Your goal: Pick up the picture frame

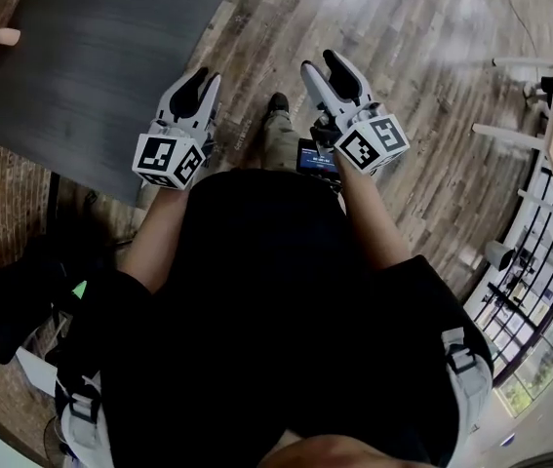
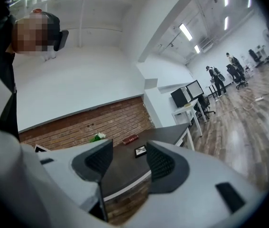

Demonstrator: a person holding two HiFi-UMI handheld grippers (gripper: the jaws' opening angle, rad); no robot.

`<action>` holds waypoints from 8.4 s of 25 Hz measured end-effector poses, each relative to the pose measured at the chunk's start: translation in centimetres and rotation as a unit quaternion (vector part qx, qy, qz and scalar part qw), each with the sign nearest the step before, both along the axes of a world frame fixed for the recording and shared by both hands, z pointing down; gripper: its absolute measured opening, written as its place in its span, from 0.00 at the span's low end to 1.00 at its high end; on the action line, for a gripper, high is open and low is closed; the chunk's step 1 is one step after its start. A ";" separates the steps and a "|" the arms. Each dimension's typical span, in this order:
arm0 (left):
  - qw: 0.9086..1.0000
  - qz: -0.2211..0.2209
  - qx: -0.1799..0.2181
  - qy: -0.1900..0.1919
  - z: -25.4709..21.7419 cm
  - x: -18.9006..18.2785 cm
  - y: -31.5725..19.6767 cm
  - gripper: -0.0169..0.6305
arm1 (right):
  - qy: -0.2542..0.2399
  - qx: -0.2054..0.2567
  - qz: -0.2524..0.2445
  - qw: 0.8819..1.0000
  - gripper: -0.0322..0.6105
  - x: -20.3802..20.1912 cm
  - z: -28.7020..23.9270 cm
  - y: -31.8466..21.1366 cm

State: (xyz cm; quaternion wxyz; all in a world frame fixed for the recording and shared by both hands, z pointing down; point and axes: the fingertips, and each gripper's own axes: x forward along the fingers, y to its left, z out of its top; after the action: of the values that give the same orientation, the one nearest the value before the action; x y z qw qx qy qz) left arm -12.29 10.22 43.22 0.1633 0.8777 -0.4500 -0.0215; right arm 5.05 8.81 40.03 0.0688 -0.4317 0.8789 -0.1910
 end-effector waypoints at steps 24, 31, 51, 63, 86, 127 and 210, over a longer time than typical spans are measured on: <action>0.983 -0.182 0.010 -0.026 -3.5 1.4 -26.6 0.17 | -0.008 0.006 -0.092 0.996 0.40 9.5 -0.4 -29.7; 0.975 -0.220 -0.004 -0.019 -1.6 -2.4 -29.2 0.17 | 0.001 -0.014 -0.127 0.992 0.40 5.5 1.5 -33.5; 0.928 -0.359 -0.090 0.039 3.9 -21.2 -41.7 0.17 | 0.055 -0.068 -0.327 0.941 0.40 -18.6 4.4 -51.0; 0.912 -0.305 -0.272 0.026 13.7 -24.4 -43.0 0.21 | 0.176 -0.163 -0.439 0.866 0.38 -31.1 15.1 -49.9; 0.883 -0.243 -0.402 -0.011 21.3 -22.6 -44.1 0.21 | 0.278 -0.268 -0.432 0.815 0.25 -32.7 23.8 -48.1; 0.917 -0.379 -0.082 -0.091 -10.6 -9.6 -43.2 0.18 | 0.139 0.071 -0.444 0.882 0.18 -20.7 -7.5 -48.8; 0.842 -0.528 -0.104 -0.030 -10.5 39.7 -16.0 0.13 | 0.070 0.071 -0.584 0.806 0.16 26.3 -8.3 -23.8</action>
State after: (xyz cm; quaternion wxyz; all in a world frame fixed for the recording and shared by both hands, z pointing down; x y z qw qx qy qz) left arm 27.43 -5.74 32.68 0.2043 0.4855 -0.8495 -0.0313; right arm 31.35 -15.02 31.71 -0.0872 0.1570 0.9785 -0.1014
